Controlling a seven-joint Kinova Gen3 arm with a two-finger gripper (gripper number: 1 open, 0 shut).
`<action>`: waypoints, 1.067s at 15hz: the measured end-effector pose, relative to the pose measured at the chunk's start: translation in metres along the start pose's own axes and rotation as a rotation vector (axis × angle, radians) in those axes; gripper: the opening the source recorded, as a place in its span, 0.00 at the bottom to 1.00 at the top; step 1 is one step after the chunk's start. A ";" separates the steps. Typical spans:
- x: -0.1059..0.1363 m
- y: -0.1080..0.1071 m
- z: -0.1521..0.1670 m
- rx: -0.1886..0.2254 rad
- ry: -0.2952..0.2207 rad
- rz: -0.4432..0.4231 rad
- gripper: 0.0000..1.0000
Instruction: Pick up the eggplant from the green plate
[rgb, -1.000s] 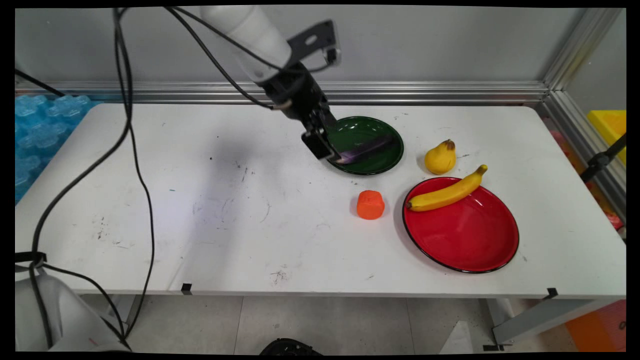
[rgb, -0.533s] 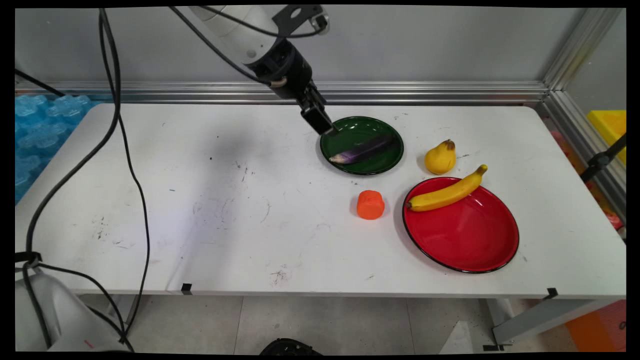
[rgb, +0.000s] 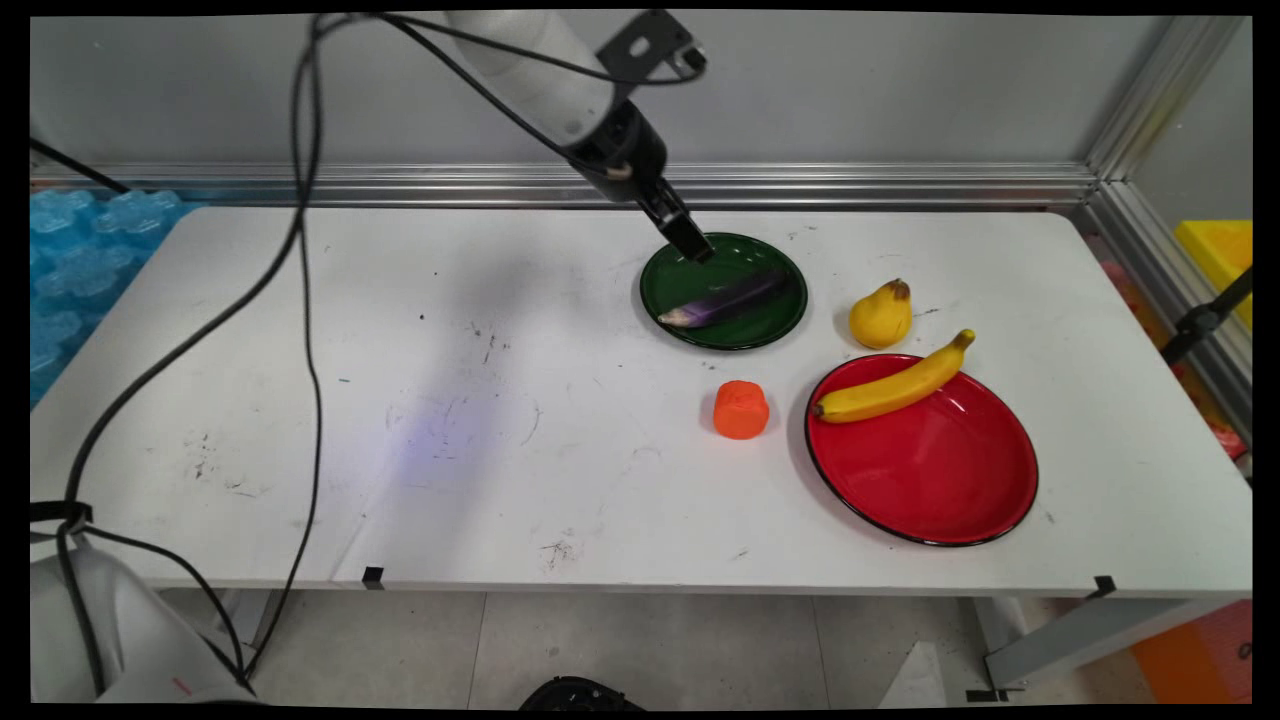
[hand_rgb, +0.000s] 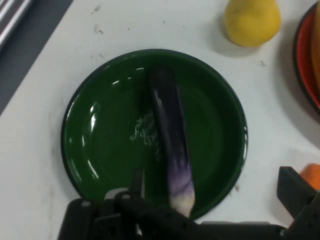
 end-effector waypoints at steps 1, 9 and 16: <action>0.003 -0.001 0.014 0.008 -0.005 -0.009 1.00; 0.018 0.000 0.106 0.042 -0.060 -0.056 1.00; 0.023 0.001 0.168 0.060 -0.116 -0.089 1.00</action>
